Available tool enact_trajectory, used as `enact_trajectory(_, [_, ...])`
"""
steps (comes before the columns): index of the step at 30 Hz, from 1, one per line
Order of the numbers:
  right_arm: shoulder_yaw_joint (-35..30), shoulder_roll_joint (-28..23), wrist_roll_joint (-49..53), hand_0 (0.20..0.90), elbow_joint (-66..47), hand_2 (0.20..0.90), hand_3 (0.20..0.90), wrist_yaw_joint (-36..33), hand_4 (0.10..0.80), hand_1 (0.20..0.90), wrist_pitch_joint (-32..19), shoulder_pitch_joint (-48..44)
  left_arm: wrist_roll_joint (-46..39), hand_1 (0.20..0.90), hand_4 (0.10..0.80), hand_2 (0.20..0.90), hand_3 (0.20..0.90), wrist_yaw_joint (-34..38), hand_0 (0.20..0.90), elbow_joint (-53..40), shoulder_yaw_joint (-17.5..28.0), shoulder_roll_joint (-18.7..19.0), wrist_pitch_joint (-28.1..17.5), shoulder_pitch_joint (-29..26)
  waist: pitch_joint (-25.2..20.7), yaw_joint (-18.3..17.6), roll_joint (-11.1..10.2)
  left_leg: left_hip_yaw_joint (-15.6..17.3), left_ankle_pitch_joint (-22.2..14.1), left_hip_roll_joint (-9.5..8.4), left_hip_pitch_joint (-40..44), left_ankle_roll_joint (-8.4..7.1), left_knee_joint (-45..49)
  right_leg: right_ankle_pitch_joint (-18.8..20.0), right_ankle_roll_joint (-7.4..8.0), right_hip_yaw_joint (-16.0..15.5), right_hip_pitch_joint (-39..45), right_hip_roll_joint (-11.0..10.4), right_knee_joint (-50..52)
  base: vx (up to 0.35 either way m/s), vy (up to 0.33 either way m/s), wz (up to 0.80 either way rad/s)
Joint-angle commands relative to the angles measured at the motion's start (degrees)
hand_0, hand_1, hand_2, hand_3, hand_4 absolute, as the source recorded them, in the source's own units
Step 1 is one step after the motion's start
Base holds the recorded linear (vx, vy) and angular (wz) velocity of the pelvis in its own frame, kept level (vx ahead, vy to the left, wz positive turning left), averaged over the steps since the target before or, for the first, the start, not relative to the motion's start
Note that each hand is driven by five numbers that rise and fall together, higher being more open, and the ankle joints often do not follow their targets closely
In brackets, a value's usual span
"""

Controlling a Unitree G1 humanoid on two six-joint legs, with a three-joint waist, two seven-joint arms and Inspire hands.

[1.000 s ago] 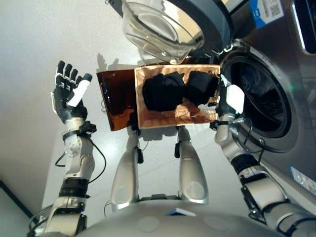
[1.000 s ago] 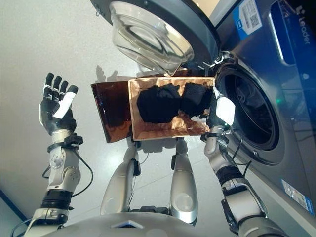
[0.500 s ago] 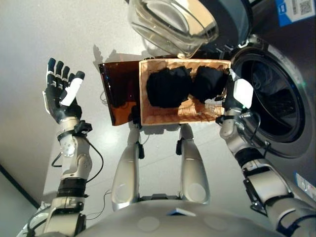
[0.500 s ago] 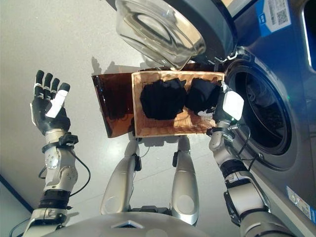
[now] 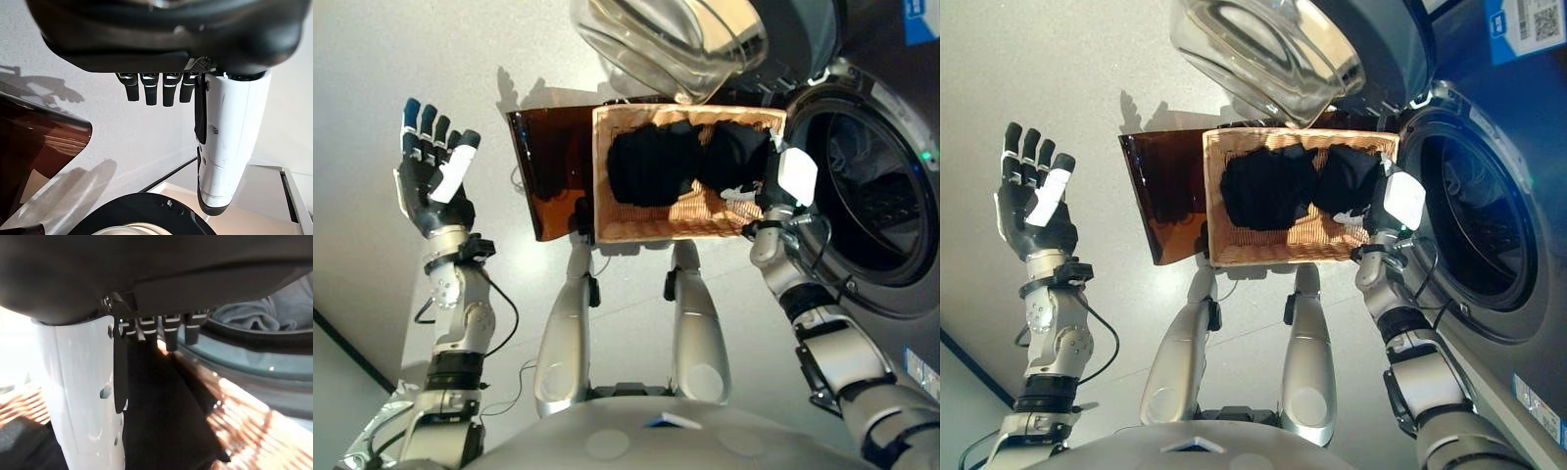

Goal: Pick up the clothes and place them into the washing machine

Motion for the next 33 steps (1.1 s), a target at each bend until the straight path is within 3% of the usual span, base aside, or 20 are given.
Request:
enact_trajectory(1, [2.5, 0.2, 1.8, 0.9, 0.2, 0.9, 0.9, -0.6, 0.8, 0.9, -2.6, -1.7, 0.3, 0.9, 0.8, 0.9, 0.9, 0.5, 0.9, -8.4, 3.0, 3.6, -6.4, 1.7, -3.5, 0.5, -0.1, -1.0, -2.0, 0.81, -1.6, -5.3, -0.5, 2.1, 2.88, -0.7, -5.2, -2.8, -0.4, 0.0, 0.0, 0.0])
enact_trajectory(28, [7.6, 4.3, 5.7, 0.9, 2.3, 0.9, 0.9, 3.4, 0.8, 0.9, -3.7, -7.3, 1.8, 0.9, 0.8, 0.9, 0.9, 3.3, 0.9, -12.0, 2.0, 3.7, -6.2, -2.3, -2.1, 1.5, -1.0, -2.2, -1.6, 0.92, -6.7, -5.75, -0.5, 2.3, 3.14, -1.7, -9.2, -2.7, -1.0, 0.0, -0.001, 0.02])
enact_trajectory(29, [7.6, 4.0, 5.8, 0.845, 2.1, 0.845, 0.845, 3.6, 0.761, 0.845, -3.8, -7.4, 1.8, 0.9, 0.8, 0.9, 0.9, 3.3, 0.9, -12.2, 2.2, 3.8, -6.3, -2.4, -2.0, 1.5, -1.0, -2.2, -1.6, 0.95, -6.9, -5.75, -0.5, 2.3, 3.14, -1.7, -9.3, -2.6, -1.0, 0.0, 0.0, 0.0])
enact_trajectory(30, [7.7, 3.9, 5.9, 0.645, 2.3, 0.645, 0.645, 3.7, 0.618, 0.645, -3.8, -7.4, 1.8, 0.9, 0.8, 0.9, 0.9, 3.2, 0.9, -12.1, 2.3, 3.7, -6.3, -2.4, -1.9, 1.5, -1.1, -2.1, -1.6, 0.93, -7.1, -5.75, -0.5, 2.3, 3.13, -1.6, -9.5, -2.6, -1.0, 0.0, 0.0, 0.0])
enact_trajectory(31, [7.7, 3.8, 6.1, 0.516, 3.4, 0.516, 0.516, 4.0, 0.525, 0.516, -3.7, -7.6, 1.7, 0.9, 0.8, 0.9, 0.9, 3.1, 0.9, -12.2, 2.2, 3.7, -6.3, -2.4, -1.9, 1.5, -1.1, -2.2, -1.6, 0.94, -7.3, -5.72, -0.5, 2.3, 3.15, -1.7, -9.7, -2.5, -1.0, 0.0, 0.0, 0.0])
enact_trajectory(32, [7.9, 3.8, 6.1, 0.45, 3.2, 0.45, 0.45, 4.3, 0.478, 0.45, -3.6, -7.8, 1.8, 0.9, 0.8, 0.9, 0.9, 3.1, 0.9, -12.1, 2.2, 3.7, -6.2, -2.3, -2.0, 1.4, -1.2, -2.3, -1.6, 0.9, -7.3, -5.67, -0.5, 2.3, 3.15, -1.6, -9.8, -2.5, -1.0, 0.0, 0.0, 0.0])
enact_trajectory(33, [8.0, 3.5, 6.0, 0.302, 2.8, 0.302, 0.302, 4.5, 0.373, 0.302, -3.6, -8.0, 1.7, 0.9, 0.8, 0.9, 0.9, 3.0, 0.9, -12.2, 2.4, 3.8, -6.1, -2.3, -2.0, 1.4, -1.2, -2.3, -1.6, 0.9, -7.5, -5.66, -0.5, 2.4, 3.15, -1.5, -10.0, -2.4, -1.0, 0.0, 0.0, 0.0])
